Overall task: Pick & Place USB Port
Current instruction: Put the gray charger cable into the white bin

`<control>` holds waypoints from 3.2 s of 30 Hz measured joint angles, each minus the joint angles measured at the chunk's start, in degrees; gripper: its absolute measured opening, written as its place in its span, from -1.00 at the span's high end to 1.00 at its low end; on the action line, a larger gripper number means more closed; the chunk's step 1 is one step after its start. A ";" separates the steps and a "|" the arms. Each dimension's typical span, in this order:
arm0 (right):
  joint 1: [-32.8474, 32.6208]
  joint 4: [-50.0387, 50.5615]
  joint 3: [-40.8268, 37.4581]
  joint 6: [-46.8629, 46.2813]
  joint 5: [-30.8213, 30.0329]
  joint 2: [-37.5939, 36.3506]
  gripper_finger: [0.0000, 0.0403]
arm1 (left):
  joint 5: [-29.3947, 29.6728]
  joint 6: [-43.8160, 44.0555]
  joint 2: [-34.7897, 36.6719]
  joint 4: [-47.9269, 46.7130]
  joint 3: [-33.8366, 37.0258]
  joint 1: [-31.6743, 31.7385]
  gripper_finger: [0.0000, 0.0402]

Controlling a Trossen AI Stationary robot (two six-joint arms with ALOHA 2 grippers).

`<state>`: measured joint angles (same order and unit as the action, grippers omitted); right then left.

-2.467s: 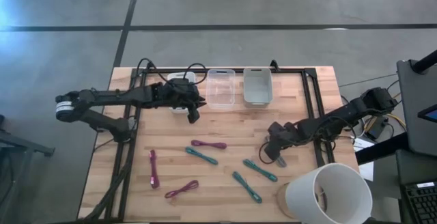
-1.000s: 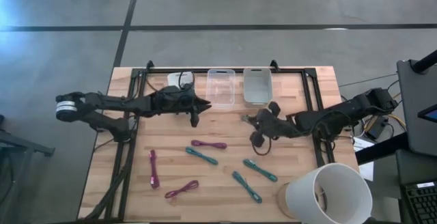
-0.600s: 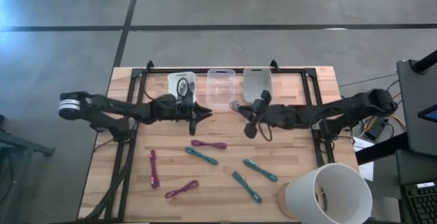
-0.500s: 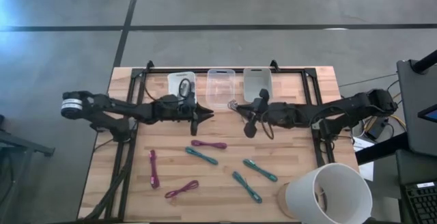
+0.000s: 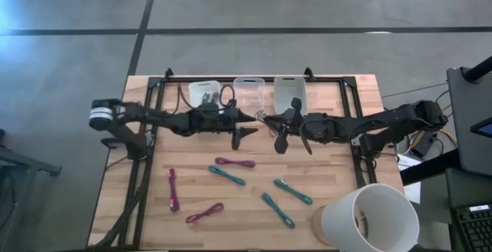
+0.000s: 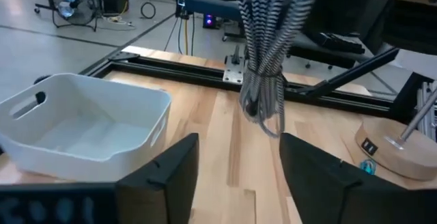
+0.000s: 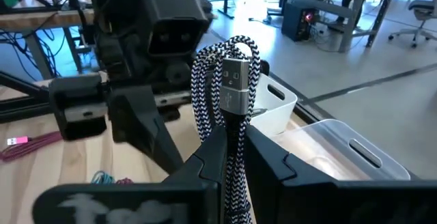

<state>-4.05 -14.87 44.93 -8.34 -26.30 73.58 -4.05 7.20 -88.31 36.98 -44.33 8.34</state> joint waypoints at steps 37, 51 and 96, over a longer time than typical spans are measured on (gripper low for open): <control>0.12 -0.57 -0.17 -0.44 5.31 0.02 0.83 | -0.57 -4.14 -8.18 3.96 -9.43 -1.98 0.50; 0.11 2.68 -0.15 -0.73 5.44 0.02 0.74 | -0.52 -4.11 -8.18 0.24 -9.26 -1.97 0.82; -0.04 14.03 -0.17 -6.69 5.81 0.01 0.53 | 10.84 17.18 13.72 -67.14 -8.88 25.08 0.83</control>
<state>-4.10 -0.84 44.75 -15.03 -20.49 73.59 6.79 24.38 -74.58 -30.16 -53.21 33.42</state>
